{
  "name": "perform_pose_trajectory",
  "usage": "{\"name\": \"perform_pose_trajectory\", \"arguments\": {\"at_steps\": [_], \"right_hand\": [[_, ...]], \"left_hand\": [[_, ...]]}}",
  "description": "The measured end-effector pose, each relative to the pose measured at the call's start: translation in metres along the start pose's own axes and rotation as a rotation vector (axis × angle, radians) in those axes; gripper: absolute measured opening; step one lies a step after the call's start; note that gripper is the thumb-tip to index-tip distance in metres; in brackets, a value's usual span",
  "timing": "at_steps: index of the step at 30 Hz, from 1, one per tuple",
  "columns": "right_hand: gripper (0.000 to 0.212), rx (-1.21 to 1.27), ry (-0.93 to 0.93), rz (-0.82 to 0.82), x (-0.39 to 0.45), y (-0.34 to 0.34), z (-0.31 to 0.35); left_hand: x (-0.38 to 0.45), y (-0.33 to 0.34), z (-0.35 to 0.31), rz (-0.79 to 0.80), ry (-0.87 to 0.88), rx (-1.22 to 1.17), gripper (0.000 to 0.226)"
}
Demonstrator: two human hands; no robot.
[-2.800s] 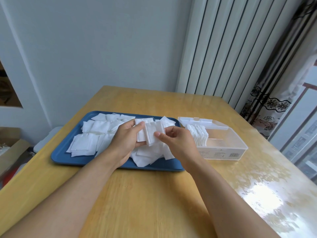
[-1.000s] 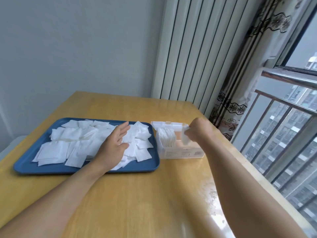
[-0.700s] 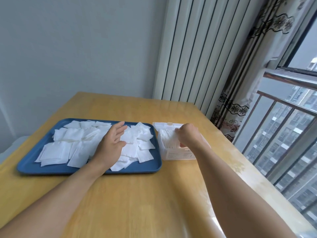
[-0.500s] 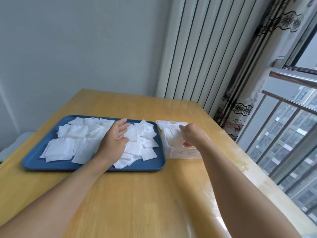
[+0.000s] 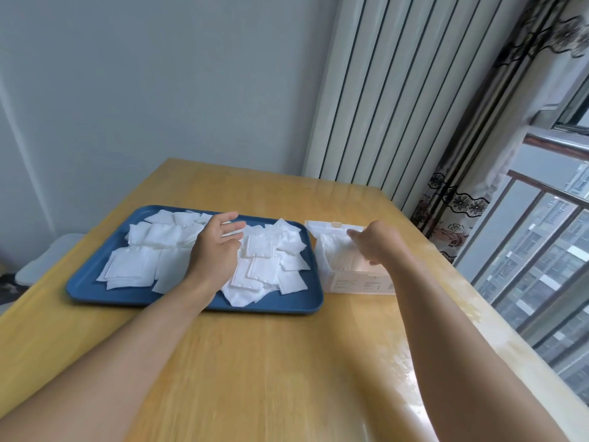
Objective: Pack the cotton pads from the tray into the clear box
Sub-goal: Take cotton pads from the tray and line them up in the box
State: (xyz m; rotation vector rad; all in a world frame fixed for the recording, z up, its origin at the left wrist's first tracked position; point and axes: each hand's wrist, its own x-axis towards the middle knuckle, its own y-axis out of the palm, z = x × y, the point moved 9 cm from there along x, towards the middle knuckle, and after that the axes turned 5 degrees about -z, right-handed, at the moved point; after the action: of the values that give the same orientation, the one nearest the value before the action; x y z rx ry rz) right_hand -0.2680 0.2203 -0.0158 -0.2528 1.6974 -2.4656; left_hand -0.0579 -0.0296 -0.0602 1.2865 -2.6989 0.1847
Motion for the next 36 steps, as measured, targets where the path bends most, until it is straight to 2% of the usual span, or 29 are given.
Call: {"name": "perform_pose_trajectory", "arguments": {"at_steps": [2, 3, 4, 5, 7, 9, 11, 12, 16, 20, 22, 25, 29, 32, 34, 36], "right_hand": [[0.042, -0.012, -0.064, -0.194, -0.006, -0.035, 0.016], [0.036, 0.074, -0.120, -0.260, -0.012, -0.050, 0.031], [0.025, 0.185, -0.206, -0.258, -0.019, -0.054, 0.050], [0.014, 0.263, -0.315, -0.199, -0.032, -0.053, 0.075], [0.034, 0.278, -0.529, 0.016, -0.065, -0.024, 0.121], [0.062, 0.183, -0.626, 0.198, -0.094, 0.020, 0.145], [0.084, 0.079, -0.632, 0.319, -0.112, 0.065, 0.151], [0.084, 0.027, -0.637, 0.346, -0.117, 0.081, 0.149], [0.056, 0.092, -0.675, 0.269, -0.122, 0.087, 0.147], [0.008, 0.263, -0.732, 0.270, -0.117, 0.092, 0.140], [0.011, 0.356, -0.675, 0.329, -0.115, 0.094, 0.135], [0.039, 0.441, -0.552, 0.345, -0.107, 0.095, 0.125], [0.032, 0.524, -0.490, 0.183, -0.099, 0.086, 0.122], [0.027, 0.742, -0.501, 0.052, -0.098, 0.062, 0.121], [0.027, 0.983, -0.474, 0.054, -0.097, 0.049, 0.119], [0.025, 1.175, -0.415, 0.158, -0.097, 0.048, 0.117]], "left_hand": [[0.000, -0.005, -0.003, -0.035, 0.007, -0.023, 0.045], [0.001, -0.007, -0.004, -0.060, 0.010, -0.035, 0.044], [0.002, -0.012, -0.004, -0.085, 0.010, -0.038, 0.044], [0.002, -0.015, -0.005, -0.113, 0.010, -0.047, 0.044], [0.003, -0.022, -0.004, -0.157, 0.004, -0.048, 0.044], [0.004, -0.026, -0.002, -0.185, -0.012, -0.042, 0.042], [0.006, -0.030, 0.000, -0.206, -0.035, -0.047, 0.040], [0.008, -0.031, 0.002, -0.209, -0.049, -0.052, 0.038], [0.013, -0.031, 0.009, -0.184, -0.090, -0.059, 0.038], [0.012, -0.027, 0.009, -0.141, -0.087, -0.019, 0.036], [0.011, -0.024, 0.008, -0.118, -0.082, -0.005, 0.037], [0.010, -0.022, 0.006, -0.100, -0.070, -0.004, 0.035], [0.007, -0.021, -0.006, -0.066, 0.003, -0.018, 0.031], [0.005, -0.022, -0.025, -0.031, 0.127, -0.003, 0.027], [0.002, -0.017, -0.029, 0.049, 0.138, 0.003, 0.027], [-0.001, -0.006, -0.026, 0.162, 0.095, -0.005, 0.029]]}}
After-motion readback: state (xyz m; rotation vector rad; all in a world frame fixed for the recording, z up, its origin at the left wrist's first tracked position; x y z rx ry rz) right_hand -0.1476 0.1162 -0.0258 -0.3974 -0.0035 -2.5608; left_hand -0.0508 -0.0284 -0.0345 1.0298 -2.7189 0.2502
